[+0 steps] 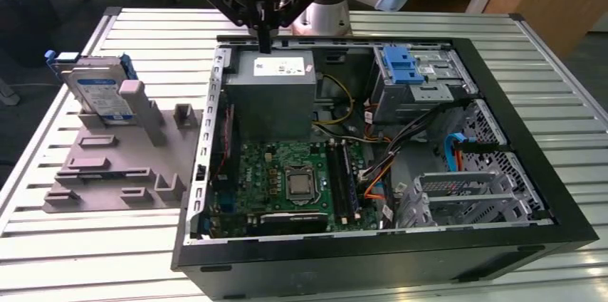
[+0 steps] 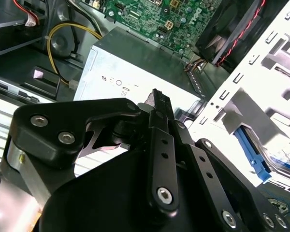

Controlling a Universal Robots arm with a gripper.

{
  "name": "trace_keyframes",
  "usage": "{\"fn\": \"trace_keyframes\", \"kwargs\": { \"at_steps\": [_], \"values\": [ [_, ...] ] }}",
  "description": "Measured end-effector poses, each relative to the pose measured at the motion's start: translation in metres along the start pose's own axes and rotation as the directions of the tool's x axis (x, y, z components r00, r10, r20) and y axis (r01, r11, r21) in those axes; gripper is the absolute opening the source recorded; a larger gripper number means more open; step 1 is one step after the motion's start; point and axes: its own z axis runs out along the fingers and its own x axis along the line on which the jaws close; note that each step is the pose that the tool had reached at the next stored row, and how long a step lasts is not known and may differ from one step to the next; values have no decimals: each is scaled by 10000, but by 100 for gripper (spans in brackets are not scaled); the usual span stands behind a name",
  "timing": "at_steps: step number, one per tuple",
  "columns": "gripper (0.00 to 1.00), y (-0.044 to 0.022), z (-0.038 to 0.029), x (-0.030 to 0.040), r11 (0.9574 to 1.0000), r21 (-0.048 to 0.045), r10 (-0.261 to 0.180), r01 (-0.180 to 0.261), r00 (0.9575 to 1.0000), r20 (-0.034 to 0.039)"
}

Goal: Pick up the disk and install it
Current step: 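Reach for the disk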

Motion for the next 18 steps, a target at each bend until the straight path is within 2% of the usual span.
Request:
{"fn": "trace_keyframes", "kwargs": {
  "at_steps": [18],
  "values": [
    [11, -6, 4, 78, 10000, 2, 0, 0, 10000, -16]
  ]
}}
